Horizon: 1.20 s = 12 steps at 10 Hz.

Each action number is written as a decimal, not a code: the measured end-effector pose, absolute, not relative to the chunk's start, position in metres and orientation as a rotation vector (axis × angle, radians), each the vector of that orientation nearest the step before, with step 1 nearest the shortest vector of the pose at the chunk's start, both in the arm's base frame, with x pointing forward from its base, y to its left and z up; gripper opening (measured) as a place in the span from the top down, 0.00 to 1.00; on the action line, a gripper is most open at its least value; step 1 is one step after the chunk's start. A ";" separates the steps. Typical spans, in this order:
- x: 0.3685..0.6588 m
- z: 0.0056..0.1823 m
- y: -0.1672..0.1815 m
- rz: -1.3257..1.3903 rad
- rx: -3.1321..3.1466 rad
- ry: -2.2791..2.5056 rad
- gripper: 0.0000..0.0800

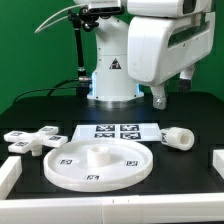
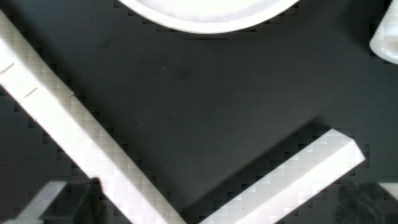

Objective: Assemble round table

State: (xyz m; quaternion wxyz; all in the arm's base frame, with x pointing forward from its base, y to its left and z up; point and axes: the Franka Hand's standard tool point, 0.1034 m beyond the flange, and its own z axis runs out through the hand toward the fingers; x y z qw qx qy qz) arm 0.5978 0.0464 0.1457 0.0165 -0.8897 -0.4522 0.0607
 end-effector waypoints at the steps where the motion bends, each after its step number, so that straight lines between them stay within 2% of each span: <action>1: 0.599 0.146 0.046 0.203 -2.761 -1.405 0.19; 6: 0.598 0.145 0.045 0.194 -2.756 -1.420 0.19; 8: 0.576 0.139 0.031 0.105 -2.732 -1.517 0.19; 9: 0.563 0.133 0.025 0.083 -2.729 -1.530 0.19; 12: 0.528 0.099 0.001 0.078 -2.706 -1.536 0.19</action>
Offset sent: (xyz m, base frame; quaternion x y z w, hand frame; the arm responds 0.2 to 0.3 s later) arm 0.0000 0.0000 0.0000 0.0000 0.0000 0.0000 1.0000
